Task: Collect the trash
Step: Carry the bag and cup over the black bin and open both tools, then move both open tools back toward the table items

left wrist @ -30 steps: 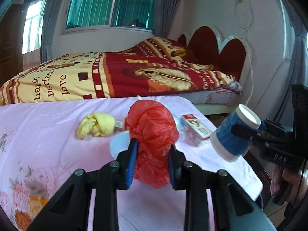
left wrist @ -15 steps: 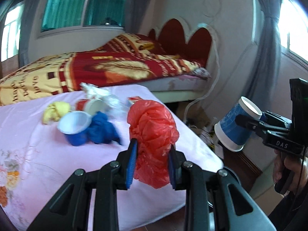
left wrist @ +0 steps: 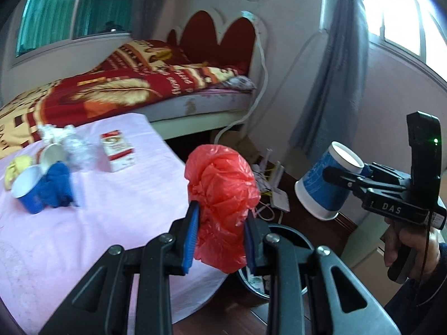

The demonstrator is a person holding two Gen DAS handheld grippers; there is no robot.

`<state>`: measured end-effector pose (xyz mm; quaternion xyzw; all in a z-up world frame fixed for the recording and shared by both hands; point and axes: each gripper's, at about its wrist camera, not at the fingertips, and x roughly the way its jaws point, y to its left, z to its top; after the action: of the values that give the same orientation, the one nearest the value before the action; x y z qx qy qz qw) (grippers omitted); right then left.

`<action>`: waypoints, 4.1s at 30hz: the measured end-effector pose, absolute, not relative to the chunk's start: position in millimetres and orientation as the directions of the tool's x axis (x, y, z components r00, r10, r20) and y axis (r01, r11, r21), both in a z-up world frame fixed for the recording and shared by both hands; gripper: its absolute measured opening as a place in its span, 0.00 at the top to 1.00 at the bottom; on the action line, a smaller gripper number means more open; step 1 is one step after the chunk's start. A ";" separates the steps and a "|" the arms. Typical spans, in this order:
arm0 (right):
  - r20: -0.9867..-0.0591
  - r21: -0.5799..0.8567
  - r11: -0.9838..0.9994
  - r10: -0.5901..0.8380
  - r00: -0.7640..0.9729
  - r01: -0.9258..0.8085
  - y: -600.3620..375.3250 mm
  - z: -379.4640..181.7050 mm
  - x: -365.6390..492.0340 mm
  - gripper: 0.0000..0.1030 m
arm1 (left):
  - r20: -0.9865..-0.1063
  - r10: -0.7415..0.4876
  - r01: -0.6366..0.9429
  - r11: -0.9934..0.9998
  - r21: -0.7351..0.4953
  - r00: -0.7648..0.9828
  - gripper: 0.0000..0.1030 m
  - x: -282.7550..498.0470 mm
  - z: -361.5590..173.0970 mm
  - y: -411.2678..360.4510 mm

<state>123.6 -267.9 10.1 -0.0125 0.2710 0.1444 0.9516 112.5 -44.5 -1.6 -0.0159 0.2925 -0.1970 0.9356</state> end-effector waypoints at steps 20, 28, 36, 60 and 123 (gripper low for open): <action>-0.613 0.088 0.978 0.205 0.763 -0.191 -345.0 -54.0 105.4 0.46 | -0.634 -0.497 0.513 0.840 -0.179 0.592 0.71 112.1 -60.3 -144.9; -0.690 0.079 0.974 0.209 0.693 -0.214 -344.5 -97.4 120.3 0.46 | -0.701 -0.494 0.532 0.825 -0.191 0.514 0.71 125.1 -96.9 -164.8; -0.756 0.073 0.966 0.217 0.618 -0.250 -338.8 -135.4 139.0 0.46 | -0.737 -0.498 0.517 0.823 -0.235 0.458 0.71 135.8 -121.3 -169.9; -0.836 -0.060 0.986 0.034 0.548 -0.153 -356.5 -173.1 146.1 0.00 | -0.777 -0.395 0.421 0.888 -0.185 0.490 0.09 138.5 -145.9 -166.9; -0.584 0.019 0.886 0.386 0.714 -0.463 -105.7 -2.9 158.1 0.00 | -0.578 0.041 -0.123 0.987 -0.103 0.815 0.08 90.1 -31.6 131.7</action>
<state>158.1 -105.7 -2.9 -0.0642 0.3001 0.2296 0.9236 90.1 131.7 -31.6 -0.0676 0.3012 0.0431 0.9502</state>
